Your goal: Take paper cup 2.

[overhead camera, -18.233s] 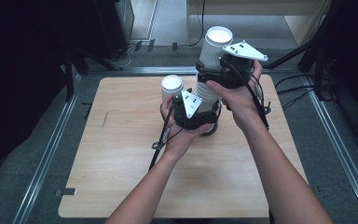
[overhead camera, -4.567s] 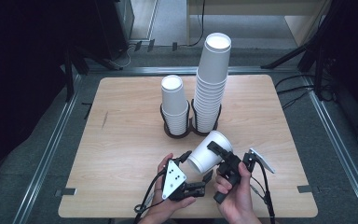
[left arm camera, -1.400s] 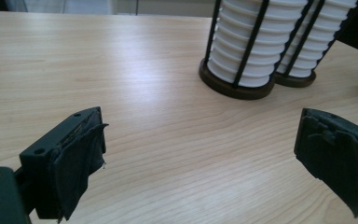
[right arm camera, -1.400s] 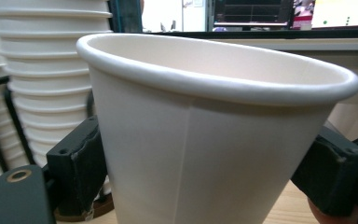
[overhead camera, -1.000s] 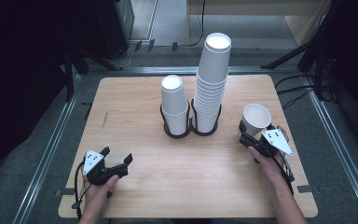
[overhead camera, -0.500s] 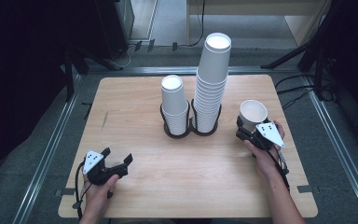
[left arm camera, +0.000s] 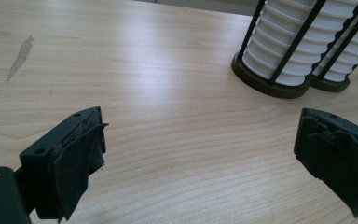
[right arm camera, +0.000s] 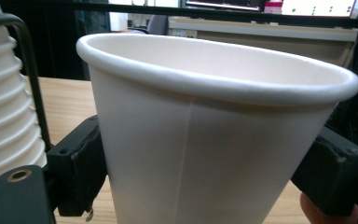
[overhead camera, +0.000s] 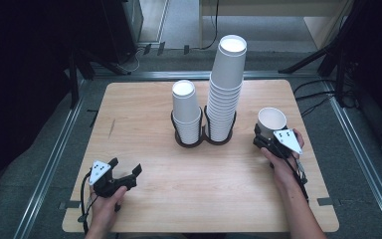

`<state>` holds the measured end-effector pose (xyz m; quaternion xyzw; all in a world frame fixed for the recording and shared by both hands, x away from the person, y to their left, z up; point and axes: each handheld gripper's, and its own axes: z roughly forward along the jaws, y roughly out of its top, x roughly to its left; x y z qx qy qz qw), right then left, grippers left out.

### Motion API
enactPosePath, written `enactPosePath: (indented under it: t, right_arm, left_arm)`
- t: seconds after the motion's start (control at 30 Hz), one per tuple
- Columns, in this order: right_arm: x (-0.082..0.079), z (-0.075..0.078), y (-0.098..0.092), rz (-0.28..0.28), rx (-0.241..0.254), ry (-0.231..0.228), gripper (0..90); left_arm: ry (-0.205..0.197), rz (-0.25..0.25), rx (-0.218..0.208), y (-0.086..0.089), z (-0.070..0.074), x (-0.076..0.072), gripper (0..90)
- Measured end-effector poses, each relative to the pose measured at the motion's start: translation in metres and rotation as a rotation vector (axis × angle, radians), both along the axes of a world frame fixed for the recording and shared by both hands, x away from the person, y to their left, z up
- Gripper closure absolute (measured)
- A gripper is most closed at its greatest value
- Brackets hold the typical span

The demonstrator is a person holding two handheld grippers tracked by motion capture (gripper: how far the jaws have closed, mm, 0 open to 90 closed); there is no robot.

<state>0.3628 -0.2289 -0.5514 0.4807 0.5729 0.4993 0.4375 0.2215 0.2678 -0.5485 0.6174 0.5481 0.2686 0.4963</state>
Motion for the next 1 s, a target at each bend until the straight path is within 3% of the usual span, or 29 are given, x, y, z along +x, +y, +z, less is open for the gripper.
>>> enactPosePath:
  t: [0.43,0.53,0.6,0.9,1.0]
  right_arm:
    - [0.003,0.0,-0.005,-0.038,0.038,0.022,12.9]
    - [0.004,0.0,-0.006,-0.045,0.04,0.046,12.6]
    - [0.005,0.001,-0.006,-0.053,0.023,0.089,12.3]
    - [0.007,0.005,0.003,-0.034,-0.004,0.135,12.2]
    - [0.006,0.004,0.005,-0.038,-0.01,0.172,12.8]
  left_arm:
    - [0.0,-0.005,0.004,-0.001,-0.002,0.0,2.2]
    - [0.0,-0.004,0.005,-0.002,-0.002,0.0,2.2]
    - [-0.001,-0.005,0.005,-0.002,-0.002,0.0,2.2]
    - [-0.002,-0.005,0.006,-0.002,-0.002,0.0,2.2]
    - [-0.002,-0.006,0.006,-0.002,-0.002,0.0,2.2]
